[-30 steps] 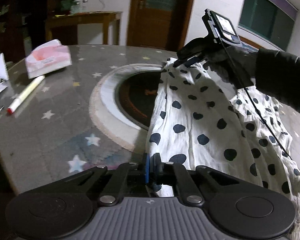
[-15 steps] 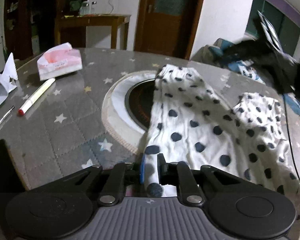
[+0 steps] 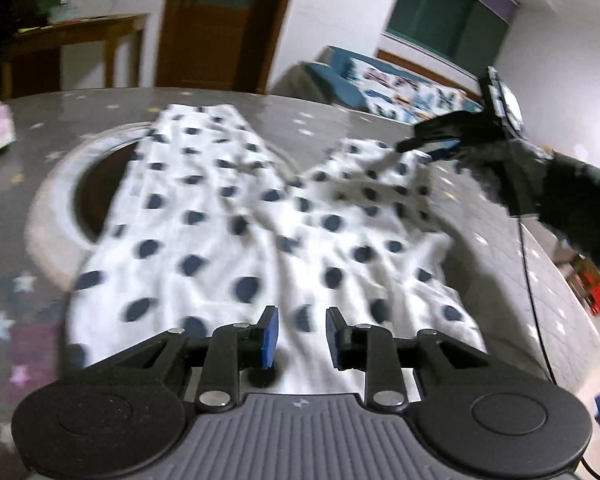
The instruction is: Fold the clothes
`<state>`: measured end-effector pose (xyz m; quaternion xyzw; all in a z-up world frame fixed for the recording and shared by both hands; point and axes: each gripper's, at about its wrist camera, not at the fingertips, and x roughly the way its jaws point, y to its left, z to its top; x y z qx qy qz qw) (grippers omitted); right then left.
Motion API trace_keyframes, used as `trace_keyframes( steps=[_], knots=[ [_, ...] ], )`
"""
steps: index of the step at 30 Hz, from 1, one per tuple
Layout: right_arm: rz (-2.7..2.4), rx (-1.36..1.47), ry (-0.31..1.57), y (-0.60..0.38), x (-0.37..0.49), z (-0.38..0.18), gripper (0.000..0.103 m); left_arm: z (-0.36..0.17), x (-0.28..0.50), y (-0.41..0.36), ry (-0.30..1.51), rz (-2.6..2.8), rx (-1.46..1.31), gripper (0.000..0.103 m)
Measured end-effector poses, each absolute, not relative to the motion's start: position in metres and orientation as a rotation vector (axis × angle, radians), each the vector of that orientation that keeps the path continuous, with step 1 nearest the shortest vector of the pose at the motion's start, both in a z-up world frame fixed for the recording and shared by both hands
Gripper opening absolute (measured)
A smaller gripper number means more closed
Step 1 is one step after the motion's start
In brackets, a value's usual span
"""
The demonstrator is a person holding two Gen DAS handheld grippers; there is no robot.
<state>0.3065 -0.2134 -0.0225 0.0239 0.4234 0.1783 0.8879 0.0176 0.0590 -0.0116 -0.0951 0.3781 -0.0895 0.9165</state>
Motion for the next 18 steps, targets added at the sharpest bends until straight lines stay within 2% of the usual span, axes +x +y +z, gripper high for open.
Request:
trace_keyframes(
  steps=[2,3,5,6,7,12,14,17,18],
  knots=[
    [0.401,0.043,0.850,-0.212,0.296,-0.022,0.055,-0.014,0.020,0.049,0.788,-0.205,-0.182,0.034],
    [0.416,0.040,0.835,-0.211,0.290,-0.022,0.052,-0.015,0.021,0.045,0.793,-0.214,-0.175,0.034],
    [0.445,0.033,0.805,-0.210,0.279,-0.021,0.042,-0.017,0.023,0.039,0.805,-0.226,-0.165,0.034],
    [0.460,0.030,0.790,-0.209,0.274,-0.021,0.031,-0.019,0.024,0.037,0.811,-0.229,-0.163,0.034],
    [0.475,0.027,0.775,-0.208,0.269,-0.020,0.027,-0.020,0.024,0.035,0.816,-0.232,-0.160,0.034],
    [0.541,0.019,0.716,-0.206,0.244,-0.019,0.027,-0.023,0.022,0.031,0.830,-0.238,-0.149,0.034],
    [0.555,0.030,0.718,-0.208,0.237,-0.017,0.027,-0.023,0.021,0.030,0.832,-0.242,-0.146,0.037],
    [0.575,0.046,0.723,-0.212,0.227,-0.015,0.029,-0.024,0.020,0.027,0.837,-0.251,-0.135,0.039],
    [0.582,0.051,0.724,-0.213,0.224,-0.014,0.033,-0.025,0.020,0.026,0.839,-0.255,-0.132,0.039]
  ],
)
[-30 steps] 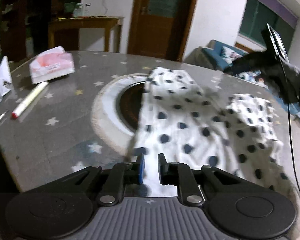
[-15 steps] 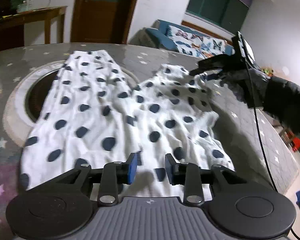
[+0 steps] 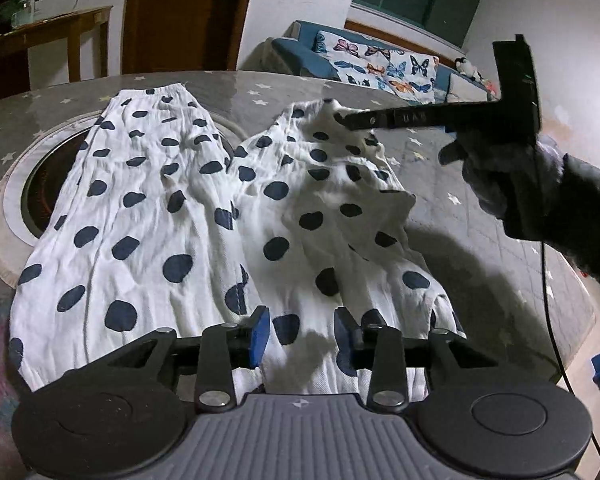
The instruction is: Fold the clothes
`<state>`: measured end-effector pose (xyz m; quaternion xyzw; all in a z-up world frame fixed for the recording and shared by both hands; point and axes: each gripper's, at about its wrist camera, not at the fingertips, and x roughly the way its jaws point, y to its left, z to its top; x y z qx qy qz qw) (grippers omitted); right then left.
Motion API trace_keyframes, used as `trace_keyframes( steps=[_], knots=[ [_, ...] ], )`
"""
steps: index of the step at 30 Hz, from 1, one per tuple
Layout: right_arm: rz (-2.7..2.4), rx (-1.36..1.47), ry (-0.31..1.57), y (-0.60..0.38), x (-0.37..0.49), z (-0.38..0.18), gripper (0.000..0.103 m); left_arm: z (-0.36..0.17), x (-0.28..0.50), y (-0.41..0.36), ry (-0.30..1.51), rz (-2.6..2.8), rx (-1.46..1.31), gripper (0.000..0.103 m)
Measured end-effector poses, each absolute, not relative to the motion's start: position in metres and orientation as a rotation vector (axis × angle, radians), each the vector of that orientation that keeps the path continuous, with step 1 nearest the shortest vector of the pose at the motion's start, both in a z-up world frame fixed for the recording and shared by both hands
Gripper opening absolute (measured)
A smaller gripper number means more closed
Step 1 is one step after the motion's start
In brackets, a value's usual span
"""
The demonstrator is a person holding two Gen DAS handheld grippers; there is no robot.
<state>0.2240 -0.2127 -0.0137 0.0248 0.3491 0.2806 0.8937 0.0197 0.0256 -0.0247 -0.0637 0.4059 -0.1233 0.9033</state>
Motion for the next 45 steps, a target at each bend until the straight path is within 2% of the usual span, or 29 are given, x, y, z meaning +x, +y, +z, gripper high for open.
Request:
trace_keyframes(
  steps=[1,11,18,24,32,33,37,39,43,45],
  knots=[
    [0.589,0.057,0.725,-0.214,0.221,-0.013,0.036,-0.025,0.020,0.025,0.842,-0.257,-0.129,0.039],
    [0.658,0.111,0.739,-0.225,0.188,-0.005,0.036,-0.024,0.021,0.023,0.841,-0.259,-0.121,0.040],
    [0.459,0.382,0.698,-0.276,0.229,-0.003,0.037,-0.024,0.023,0.020,0.846,-0.265,-0.116,0.040],
    [0.463,0.712,0.831,-0.298,0.270,-0.037,0.037,-0.025,0.025,0.018,0.856,-0.264,-0.117,0.042],
    [0.497,0.822,0.903,-0.277,0.310,-0.066,0.037,-0.027,0.027,0.013,0.868,-0.278,-0.102,0.042],
    [0.496,0.842,0.909,-0.275,0.316,-0.070,0.035,-0.028,0.027,0.012,0.868,-0.280,-0.098,0.042],
    [0.513,0.887,0.847,-0.264,0.332,-0.064,0.011,-0.028,0.025,0.011,0.868,-0.285,-0.089,0.042],
    [0.578,0.869,0.749,-0.262,0.331,-0.045,0.006,-0.028,0.025,0.010,0.867,-0.290,-0.085,0.042],
    [0.666,0.705,0.551,-0.254,0.321,-0.001,0.006,-0.028,0.023,0.009,0.864,-0.302,-0.082,0.045],
    [0.574,0.580,0.595,-0.248,0.325,0.004,0.007,-0.028,0.023,0.008,0.862,-0.308,-0.079,0.046]
  ],
)
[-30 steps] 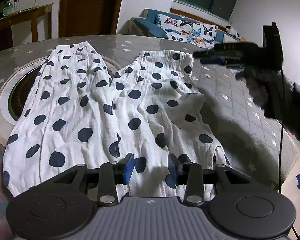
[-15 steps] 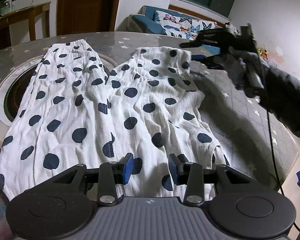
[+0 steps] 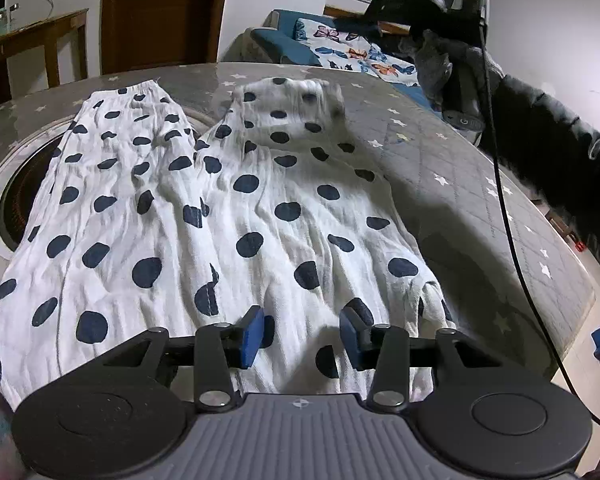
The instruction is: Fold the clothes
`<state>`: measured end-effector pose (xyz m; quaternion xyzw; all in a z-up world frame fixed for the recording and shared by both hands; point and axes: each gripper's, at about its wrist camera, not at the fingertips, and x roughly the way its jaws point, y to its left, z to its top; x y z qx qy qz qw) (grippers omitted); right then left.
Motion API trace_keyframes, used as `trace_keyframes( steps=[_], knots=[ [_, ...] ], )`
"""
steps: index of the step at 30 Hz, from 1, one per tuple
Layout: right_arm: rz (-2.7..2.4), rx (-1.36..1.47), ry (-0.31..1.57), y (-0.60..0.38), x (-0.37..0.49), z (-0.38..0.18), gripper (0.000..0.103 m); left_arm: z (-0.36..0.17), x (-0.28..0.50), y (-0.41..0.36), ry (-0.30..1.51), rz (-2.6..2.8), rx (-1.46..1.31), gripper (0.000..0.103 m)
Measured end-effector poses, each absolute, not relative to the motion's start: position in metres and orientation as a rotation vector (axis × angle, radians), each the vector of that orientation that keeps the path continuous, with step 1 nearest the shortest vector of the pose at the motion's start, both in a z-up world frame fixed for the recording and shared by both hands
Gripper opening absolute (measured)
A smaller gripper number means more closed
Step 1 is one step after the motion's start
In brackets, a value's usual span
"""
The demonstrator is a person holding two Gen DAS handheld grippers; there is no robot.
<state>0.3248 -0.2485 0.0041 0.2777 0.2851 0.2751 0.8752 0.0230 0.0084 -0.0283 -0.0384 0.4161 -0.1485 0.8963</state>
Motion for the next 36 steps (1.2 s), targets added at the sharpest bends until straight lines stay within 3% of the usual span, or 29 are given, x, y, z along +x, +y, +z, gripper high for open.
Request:
trace_keyframes(
  steps=[3,5,7,12,15,18,22,27,30,36],
  knots=[
    [0.467,0.472,0.701,-0.242,0.331,0.000,0.013,-0.028,0.024,0.009,0.860,-0.314,-0.080,0.046],
    [0.460,0.505,0.757,-0.240,0.335,-0.013,0.023,-0.029,0.023,0.009,0.859,-0.317,-0.082,0.046],
    [0.459,0.557,0.799,-0.240,0.340,-0.026,0.048,-0.028,0.024,0.010,0.860,-0.319,-0.082,0.046],
    [0.464,0.640,0.869,-0.235,0.348,-0.055,0.042,-0.028,0.024,0.010,0.861,-0.320,-0.084,0.046],
    [0.477,0.640,0.854,-0.228,0.349,-0.059,0.010,-0.028,0.025,0.010,0.861,-0.320,-0.086,0.046],
    [0.563,0.587,0.706,-0.223,0.336,-0.037,0.005,-0.029,0.024,0.010,0.860,-0.324,-0.087,0.046],
    [0.667,0.452,0.493,-0.223,0.313,0.003,0.006,-0.029,0.024,0.010,0.858,-0.329,-0.090,0.047],
    [0.484,0.399,0.694,-0.233,0.332,-0.011,0.011,-0.029,0.023,0.011,0.852,-0.335,-0.095,0.048],
    [0.452,0.476,0.748,-0.241,0.339,-0.024,0.034,-0.029,0.024,0.012,0.853,-0.336,-0.097,0.048],
    [0.461,0.468,0.801,-0.223,0.352,-0.052,0.037,-0.029,0.024,0.011,0.857,-0.333,-0.098,0.049]
  ],
)
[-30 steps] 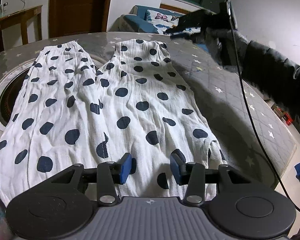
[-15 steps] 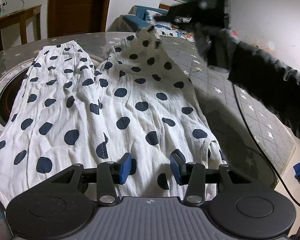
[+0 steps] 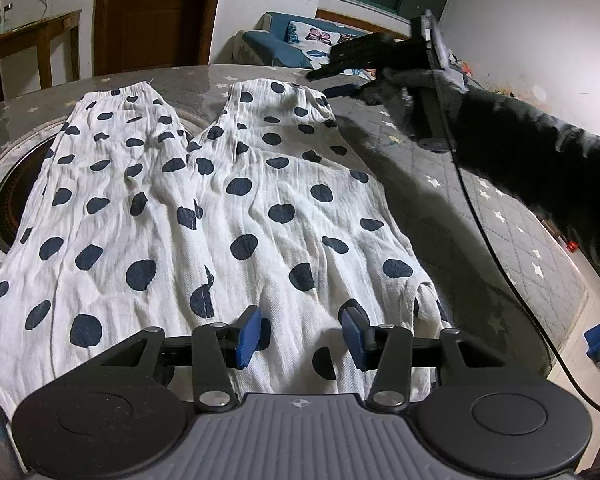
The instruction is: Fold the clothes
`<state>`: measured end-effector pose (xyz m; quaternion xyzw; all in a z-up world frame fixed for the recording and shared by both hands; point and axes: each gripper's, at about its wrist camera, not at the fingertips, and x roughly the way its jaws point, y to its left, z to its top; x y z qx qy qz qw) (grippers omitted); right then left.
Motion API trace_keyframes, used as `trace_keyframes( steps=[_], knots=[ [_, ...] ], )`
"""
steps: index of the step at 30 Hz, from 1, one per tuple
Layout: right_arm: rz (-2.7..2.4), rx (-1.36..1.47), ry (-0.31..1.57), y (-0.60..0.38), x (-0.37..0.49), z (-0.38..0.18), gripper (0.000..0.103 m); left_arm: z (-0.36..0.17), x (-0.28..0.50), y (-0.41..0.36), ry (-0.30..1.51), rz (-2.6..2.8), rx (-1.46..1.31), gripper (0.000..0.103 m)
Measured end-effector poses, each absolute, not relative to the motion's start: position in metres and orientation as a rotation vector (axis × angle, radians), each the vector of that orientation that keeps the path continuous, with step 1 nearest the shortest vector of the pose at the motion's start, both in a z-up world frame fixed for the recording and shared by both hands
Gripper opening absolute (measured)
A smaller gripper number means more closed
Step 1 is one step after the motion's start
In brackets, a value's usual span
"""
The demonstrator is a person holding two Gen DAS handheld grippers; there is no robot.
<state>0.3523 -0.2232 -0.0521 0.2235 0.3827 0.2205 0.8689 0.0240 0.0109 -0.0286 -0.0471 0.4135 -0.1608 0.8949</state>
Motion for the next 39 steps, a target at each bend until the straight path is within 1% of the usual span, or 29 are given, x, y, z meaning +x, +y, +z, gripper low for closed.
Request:
trace_keyframes(
  steps=[2,3,4,5,7,10,11,12,13,14,15,21,23,27,29,31,32,36,39],
  knots=[
    [0.464,0.465,0.818,-0.217,0.357,-0.062,0.036,-0.029,0.024,0.011,0.858,-0.333,-0.099,0.049],
    [0.466,0.463,0.827,-0.214,0.359,-0.066,0.029,-0.029,0.024,0.011,0.858,-0.333,-0.099,0.049],
    [0.467,0.462,0.835,-0.211,0.361,-0.071,0.012,-0.029,0.024,0.010,0.858,-0.333,-0.098,0.049],
    [0.471,0.452,0.825,-0.206,0.359,-0.069,0.009,-0.029,0.024,0.010,0.858,-0.334,-0.098,0.049],
    [0.527,0.402,0.733,-0.199,0.345,-0.049,0.007,-0.029,0.023,0.010,0.857,-0.336,-0.096,0.049],
    [0.620,0.328,0.584,-0.190,0.322,-0.020,0.007,-0.029,0.023,0.010,0.855,-0.338,-0.099,0.049],
    [0.679,0.305,0.496,-0.191,0.310,-0.007,0.007,-0.030,0.023,0.010,0.855,-0.338,-0.100,0.049],
    [0.687,0.285,0.465,-0.194,0.304,0.000,0.007,-0.030,0.023,0.010,0.854,-0.339,-0.101,0.049],
    [0.695,0.266,0.435,-0.197,0.299,0.006,0.008,-0.030,0.023,0.011,0.853,-0.339,-0.102,0.049],
    [0.654,0.235,0.451,-0.201,0.300,0.007,0.011,-0.030,0.023,0.011,0.852,-0.339,-0.103,0.049],
    [0.591,0.212,0.484,-0.206,0.305,0.002,0.017,-0.030,0.023,0.011,0.851,-0.340,-0.103,0.049],
    [0.465,0.215,0.620,-0.218,0.314,-0.019,0.018,-0.028,0.023,0.012,0.852,-0.337,-0.112,0.049],
    [0.439,0.225,0.661,-0.221,0.316,-0.025,0.019,-0.024,0.023,0.011,0.841,-0.340,-0.110,0.047],
    [0.505,0.115,0.740,-0.184,0.313,-0.039,0.025,-0.016,0.026,0.005,0.816,-0.383,-0.113,0.047],
    [0.517,0.054,0.785,-0.164,0.316,-0.050,0.029,-0.018,0.030,0.001,0.824,-0.399,-0.108,0.044],
    [0.507,-0.019,0.769,-0.148,0.307,-0.053,0.037,-0.023,0.035,-0.003,0.842,-0.408,-0.109,0.039],
    [0.508,-0.055,0.755,-0.144,0.306,-0.053,0.039,-0.026,0.038,-0.005,0.851,-0.414,-0.113,0.037],
    [0.454,-0.165,0.734,-0.127,0.319,-0.053,0.039,-0.032,0.042,-0.011,0.858,-0.464,-0.133,0.037],
    [0.405,-0.187,0.731,-0.123,0.327,-0.052,0.039,-0.035,0.045,-0.019,0.863,-0.526,-0.162,0.035]
  ],
)
